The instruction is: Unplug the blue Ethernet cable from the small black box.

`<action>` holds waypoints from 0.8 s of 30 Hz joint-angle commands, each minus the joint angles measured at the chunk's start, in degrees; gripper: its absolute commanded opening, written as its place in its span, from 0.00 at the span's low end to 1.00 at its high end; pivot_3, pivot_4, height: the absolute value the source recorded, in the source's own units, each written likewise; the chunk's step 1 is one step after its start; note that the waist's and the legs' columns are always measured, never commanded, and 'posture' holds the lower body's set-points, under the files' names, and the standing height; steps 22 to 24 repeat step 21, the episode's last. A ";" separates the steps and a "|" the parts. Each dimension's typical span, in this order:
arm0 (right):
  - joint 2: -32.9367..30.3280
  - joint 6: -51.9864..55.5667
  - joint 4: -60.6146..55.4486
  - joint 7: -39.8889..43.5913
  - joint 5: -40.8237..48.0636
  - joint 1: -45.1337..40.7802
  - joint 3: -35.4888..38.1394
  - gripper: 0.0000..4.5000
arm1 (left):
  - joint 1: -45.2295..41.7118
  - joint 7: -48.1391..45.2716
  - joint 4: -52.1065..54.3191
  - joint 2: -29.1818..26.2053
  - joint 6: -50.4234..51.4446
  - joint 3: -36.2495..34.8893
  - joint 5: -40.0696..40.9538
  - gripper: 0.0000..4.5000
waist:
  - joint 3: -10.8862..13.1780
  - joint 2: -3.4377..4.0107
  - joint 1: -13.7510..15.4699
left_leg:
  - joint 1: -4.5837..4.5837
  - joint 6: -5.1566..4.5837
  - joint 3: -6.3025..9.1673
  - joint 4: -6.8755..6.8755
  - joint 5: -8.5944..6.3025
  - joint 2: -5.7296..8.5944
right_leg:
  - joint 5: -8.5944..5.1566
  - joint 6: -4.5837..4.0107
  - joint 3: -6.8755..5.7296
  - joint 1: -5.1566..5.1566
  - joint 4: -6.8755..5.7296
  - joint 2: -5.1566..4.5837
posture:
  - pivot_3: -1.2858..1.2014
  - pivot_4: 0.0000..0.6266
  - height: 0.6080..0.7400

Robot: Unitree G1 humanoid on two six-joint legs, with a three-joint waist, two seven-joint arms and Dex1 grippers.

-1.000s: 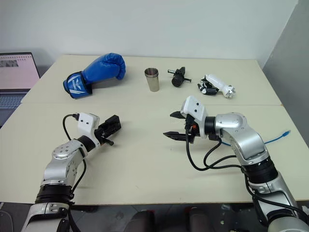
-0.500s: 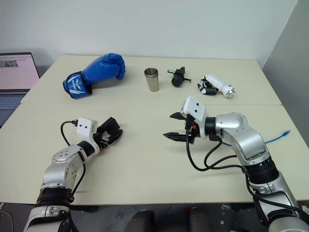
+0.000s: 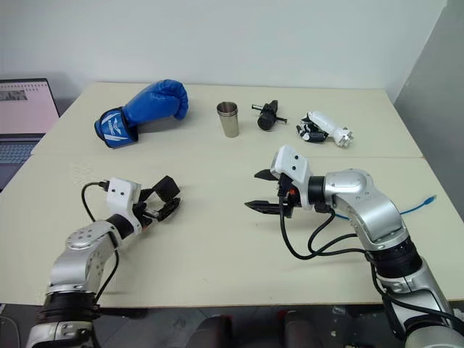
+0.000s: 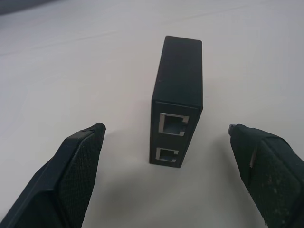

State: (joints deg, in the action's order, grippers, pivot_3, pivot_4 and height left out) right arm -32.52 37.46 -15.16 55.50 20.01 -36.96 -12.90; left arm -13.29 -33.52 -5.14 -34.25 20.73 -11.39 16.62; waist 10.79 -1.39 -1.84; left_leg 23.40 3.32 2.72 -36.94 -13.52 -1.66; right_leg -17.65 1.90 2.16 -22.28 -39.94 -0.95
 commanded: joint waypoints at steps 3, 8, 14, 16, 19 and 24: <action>-5.86 2.59 -7.25 2.82 6.28 4.58 7.11 0.84 | 4.81 -11.91 13.15 -13.25 6.13 -2.30 3.83 0.99 | 0.03 -0.03 0.03 | -0.01 0.00 0.01 0.05 0.00 -0.01 | -0.03 -0.04 0.01 0.00 0.02 -0.06 | 0.52 0.24 1.00; -10.51 5.17 -8.81 3.48 10.48 8.54 12.75 0.84 | 5.87 -18.72 14.20 -19.24 7.44 -5.12 7.05 0.99 | 0.06 -0.01 0.08 | -0.02 0.00 0.00 0.06 0.00 0.00 | -0.04 -0.03 -0.02 0.05 0.06 -0.10 | 0.52 0.24 1.00; -15.98 7.08 -9.21 4.46 14.06 11.84 18.48 0.84 | 0.65 -24.14 9.15 -23.68 8.84 -6.42 9.64 0.99 | 0.06 -0.01 0.04 | 0.00 -0.01 -0.20 0.07 0.00 -0.01 | -0.05 -0.04 -0.07 0.02 0.05 0.05 | 0.52 0.24 1.00; -16.68 6.99 -8.64 4.27 14.18 11.93 19.11 0.84 | -1.04 -24.79 8.10 -24.17 8.40 -5.66 9.23 0.99 | 0.06 -0.01 -0.04 | -0.03 -0.01 -0.29 0.08 0.00 -0.04 | -0.05 -0.04 -0.05 0.01 0.05 0.07 | 0.52 0.24 1.00; -17.03 6.81 -7.78 3.67 14.22 11.52 19.35 0.84 | -3.52 -25.04 5.89 -23.85 7.25 -5.19 8.41 0.99 | 0.06 -0.01 -0.08 | -0.03 -0.01 -0.38 0.09 0.00 -0.05 | -0.05 -0.04 -0.03 0.00 0.06 0.10 | 0.52 0.24 1.00; -16.81 6.94 -7.46 3.24 14.29 11.18 19.48 0.84 | -4.67 -25.10 5.06 -23.12 7.10 -5.54 8.89 0.99 | 0.06 -0.01 -0.08 | -0.03 -0.01 -0.40 0.08 0.00 -0.06 | -0.05 -0.04 -0.01 -0.01 0.06 0.12 | 0.52 0.24 1.00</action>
